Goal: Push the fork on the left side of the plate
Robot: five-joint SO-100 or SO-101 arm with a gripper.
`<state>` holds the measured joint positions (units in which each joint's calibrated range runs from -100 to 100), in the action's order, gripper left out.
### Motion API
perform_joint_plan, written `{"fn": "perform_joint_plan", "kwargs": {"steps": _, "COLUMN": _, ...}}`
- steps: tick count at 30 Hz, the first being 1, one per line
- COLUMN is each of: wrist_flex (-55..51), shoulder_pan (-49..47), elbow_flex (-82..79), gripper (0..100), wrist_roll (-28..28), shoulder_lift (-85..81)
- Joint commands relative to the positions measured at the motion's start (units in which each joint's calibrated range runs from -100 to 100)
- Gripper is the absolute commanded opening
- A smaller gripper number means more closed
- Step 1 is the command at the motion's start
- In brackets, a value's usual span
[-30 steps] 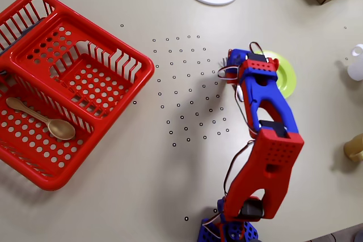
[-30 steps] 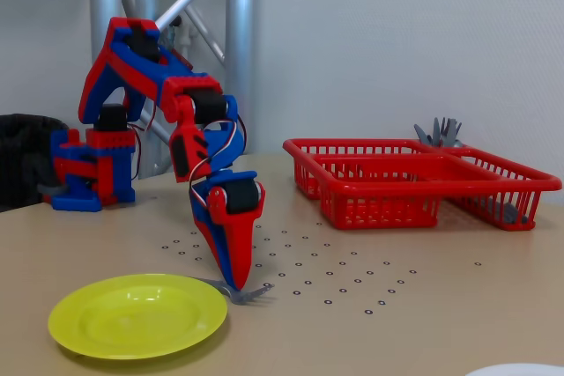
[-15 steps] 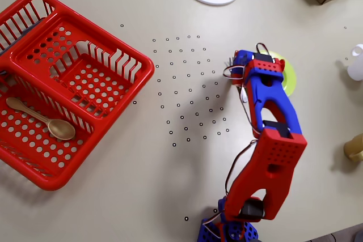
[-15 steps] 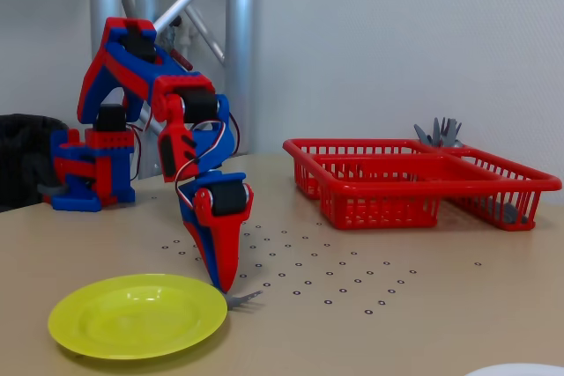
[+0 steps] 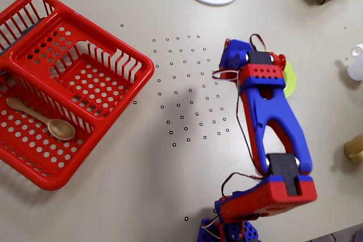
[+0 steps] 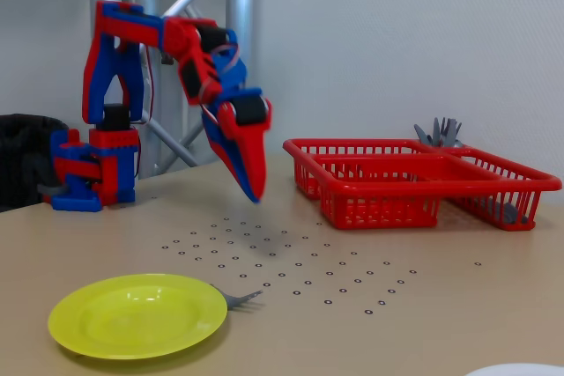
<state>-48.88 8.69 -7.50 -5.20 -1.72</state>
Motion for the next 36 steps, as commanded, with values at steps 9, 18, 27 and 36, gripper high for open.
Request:
{"fn": "perform_joint_plan", "kwargs": {"steps": 9, "wrist_flex": 20.2, "shoulder_pan": -2.3, "elbow_flex": -35.7, "gripper": 0, "wrist_roll": 1.3, "shoulder_lift": -35.9}}
{"fn": "perform_joint_plan", "kwargs": {"steps": 18, "wrist_flex": 22.3, "shoulder_pan": -10.5, "elbow_flex": -50.7, "gripper": 0, "wrist_roll": -1.7, "shoulder_lift": -51.5}}
{"fn": "perform_joint_plan", "kwargs": {"steps": 27, "wrist_flex": 23.8, "shoulder_pan": -14.4, "elbow_flex": -68.2, "gripper": 0, "wrist_roll": -0.7, "shoulder_lift": -70.1}}
{"fn": "perform_joint_plan", "kwargs": {"steps": 36, "wrist_flex": 25.2, "shoulder_pan": -11.9, "elbow_flex": -84.8, "gripper": 0, "wrist_roll": 1.1, "shoulder_lift": -83.4}}
